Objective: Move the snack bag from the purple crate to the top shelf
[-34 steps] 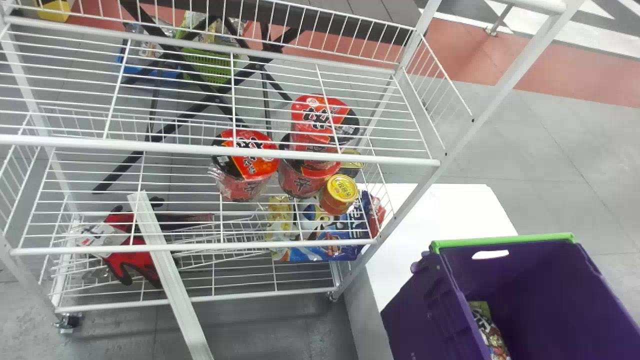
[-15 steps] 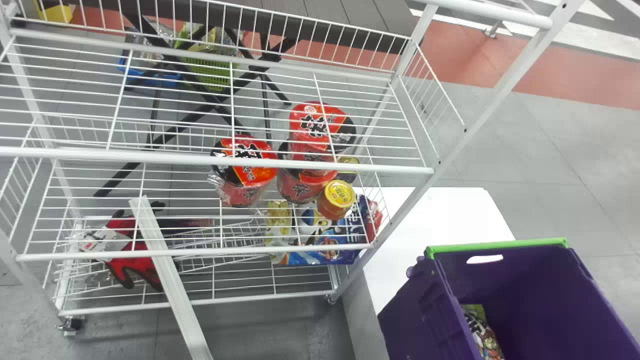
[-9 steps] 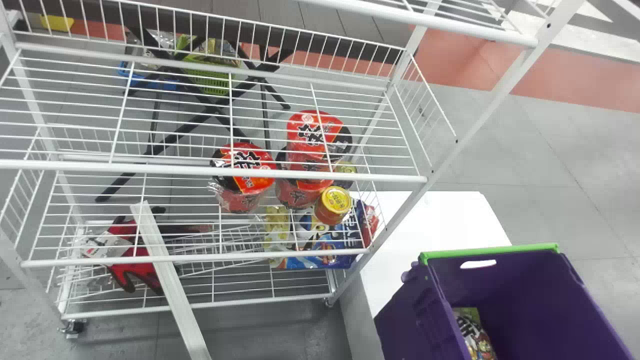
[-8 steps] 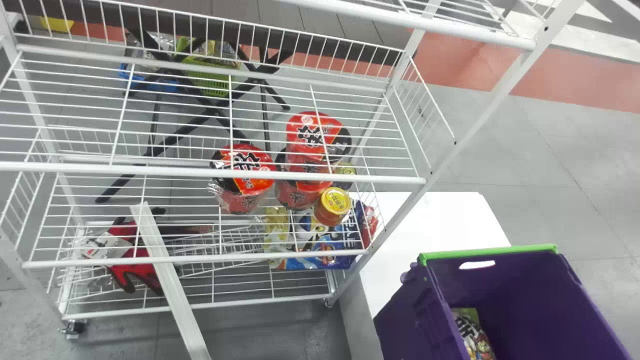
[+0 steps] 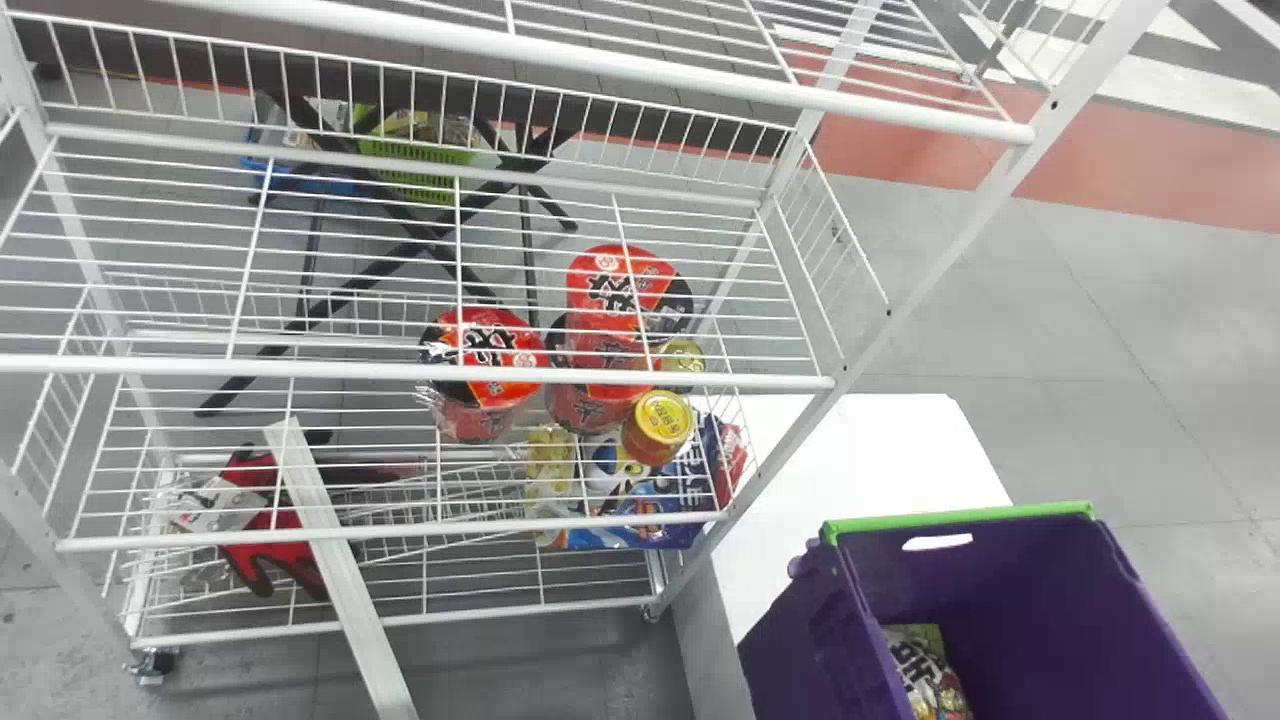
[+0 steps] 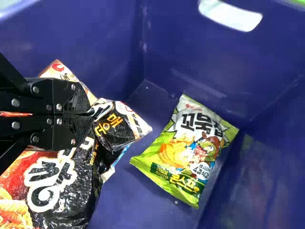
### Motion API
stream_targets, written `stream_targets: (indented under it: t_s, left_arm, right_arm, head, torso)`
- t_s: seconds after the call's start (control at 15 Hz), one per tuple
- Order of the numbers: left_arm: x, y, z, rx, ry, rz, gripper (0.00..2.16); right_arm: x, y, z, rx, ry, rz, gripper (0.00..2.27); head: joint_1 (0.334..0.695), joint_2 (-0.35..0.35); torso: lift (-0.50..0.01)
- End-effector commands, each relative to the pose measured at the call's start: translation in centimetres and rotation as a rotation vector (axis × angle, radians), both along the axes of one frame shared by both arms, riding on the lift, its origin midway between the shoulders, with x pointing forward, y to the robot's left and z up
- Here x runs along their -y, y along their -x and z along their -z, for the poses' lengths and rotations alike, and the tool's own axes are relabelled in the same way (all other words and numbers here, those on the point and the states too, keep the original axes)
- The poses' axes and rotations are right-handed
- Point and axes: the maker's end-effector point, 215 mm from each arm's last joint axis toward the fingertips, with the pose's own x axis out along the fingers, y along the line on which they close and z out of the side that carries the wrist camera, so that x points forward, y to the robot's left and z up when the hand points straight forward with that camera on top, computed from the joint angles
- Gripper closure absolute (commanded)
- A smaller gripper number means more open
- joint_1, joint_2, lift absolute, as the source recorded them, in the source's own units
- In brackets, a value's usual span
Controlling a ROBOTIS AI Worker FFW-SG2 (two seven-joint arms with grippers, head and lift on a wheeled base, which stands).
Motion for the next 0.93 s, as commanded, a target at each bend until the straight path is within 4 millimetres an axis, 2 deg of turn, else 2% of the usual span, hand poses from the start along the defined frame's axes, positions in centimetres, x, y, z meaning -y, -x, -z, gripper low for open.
stream_targets:
  t_s: [0.0,0.87]
  left_arm:
    - [-0.1,0.1,0.1,-0.002,0.002,-0.001,0.10]
    - [0.0,-0.1,0.7,-0.011,0.004,0.000,0.10]
  right_arm:
    - [0.6,0.3,-0.3,0.007,0.012,0.014,2.10]
    - [1.9,0.9,-0.5,0.016,0.037,0.041,2.10]
  head:
    - [0.695,-0.350]
    - [0.695,-0.350]
  torso:
    - [-0.358]
    - [-0.307]
